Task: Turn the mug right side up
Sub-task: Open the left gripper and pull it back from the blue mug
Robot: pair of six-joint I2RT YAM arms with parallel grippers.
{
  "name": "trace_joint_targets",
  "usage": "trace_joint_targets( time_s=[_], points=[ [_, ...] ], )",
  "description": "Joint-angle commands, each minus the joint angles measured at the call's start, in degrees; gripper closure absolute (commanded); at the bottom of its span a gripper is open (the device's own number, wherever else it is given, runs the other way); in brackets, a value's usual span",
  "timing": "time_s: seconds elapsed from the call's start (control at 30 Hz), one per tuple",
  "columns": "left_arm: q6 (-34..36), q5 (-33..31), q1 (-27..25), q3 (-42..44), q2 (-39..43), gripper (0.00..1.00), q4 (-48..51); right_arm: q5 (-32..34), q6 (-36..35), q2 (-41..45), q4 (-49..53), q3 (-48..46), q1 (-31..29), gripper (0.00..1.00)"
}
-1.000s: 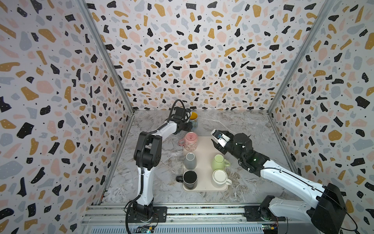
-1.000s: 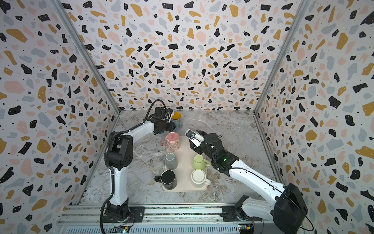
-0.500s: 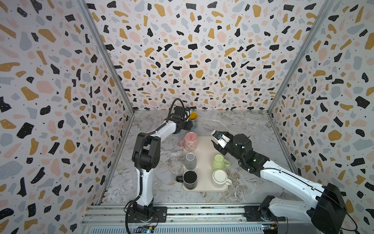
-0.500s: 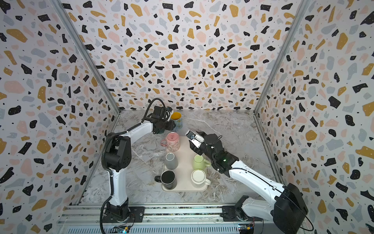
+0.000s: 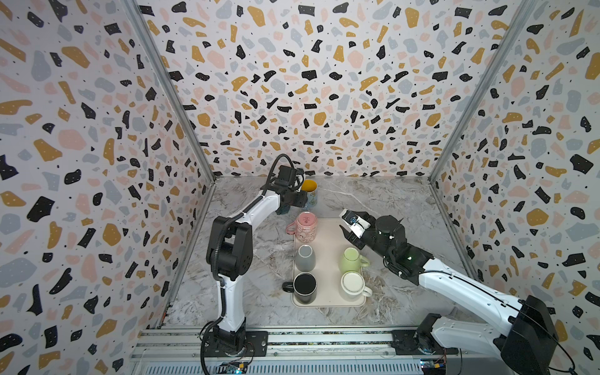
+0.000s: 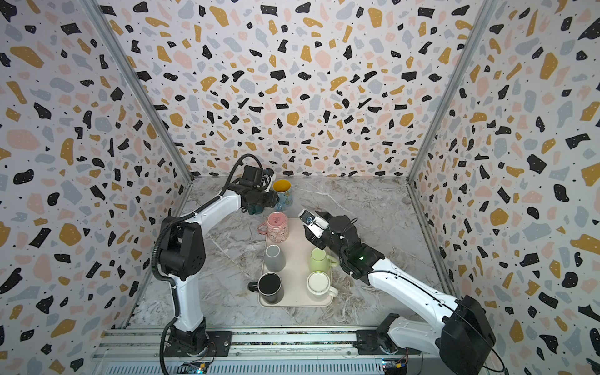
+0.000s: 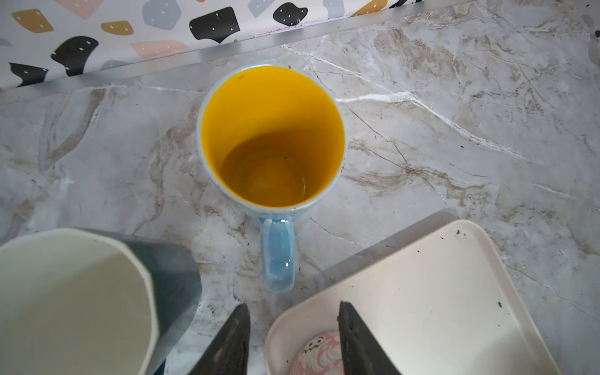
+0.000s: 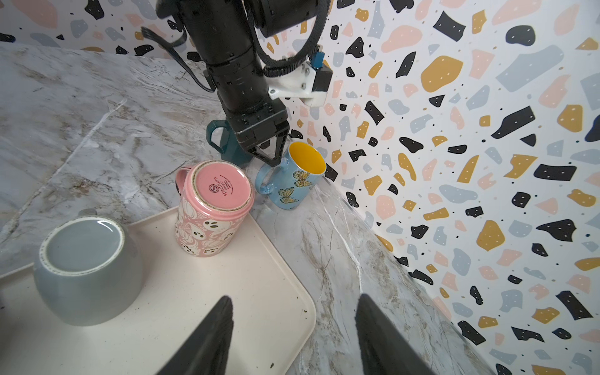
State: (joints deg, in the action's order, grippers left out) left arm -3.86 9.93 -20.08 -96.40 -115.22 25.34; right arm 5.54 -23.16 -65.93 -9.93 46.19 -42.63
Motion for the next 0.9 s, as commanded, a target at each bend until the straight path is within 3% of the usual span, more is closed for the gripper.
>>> trace_joint_targets(
  time_s=[0.0,0.2,0.4,0.57,0.73,0.8,0.87],
  points=[
    [-0.3,-0.4,-0.6,-1.8,3.8,0.54,4.4,-0.7,1.1,1.9,-1.1,-0.1,0.2,0.38],
    [-3.9,0.2,-2.5,4.4,15.6,0.54,5.7,-1.4,1.4,2.3,-0.7,-0.2,0.2,0.38],
    [-14.1,-0.2,-2.5,14.0,30.2,0.53,2.8,-2.5,2.3,1.7,-0.5,0.2,0.2,0.37],
    [-31.9,0.6,-1.3,22.7,39.2,0.48,-3.0,-3.0,3.9,1.3,-0.4,0.3,0.1,0.37],
    [-60.7,8.8,4.1,40.2,48.2,0.49,-24.0,-3.4,5.2,1.9,-0.3,-0.1,0.1,0.37],
    [-70.5,9.2,5.4,46.3,50.6,0.49,-31.1,-3.5,5.5,2.1,-0.3,-0.4,0.1,0.36],
    [-75.9,7.5,5.7,49.2,51.9,0.49,-32.6,-3.5,5.7,2.5,-0.4,-0.7,0.1,0.36]
  ],
)
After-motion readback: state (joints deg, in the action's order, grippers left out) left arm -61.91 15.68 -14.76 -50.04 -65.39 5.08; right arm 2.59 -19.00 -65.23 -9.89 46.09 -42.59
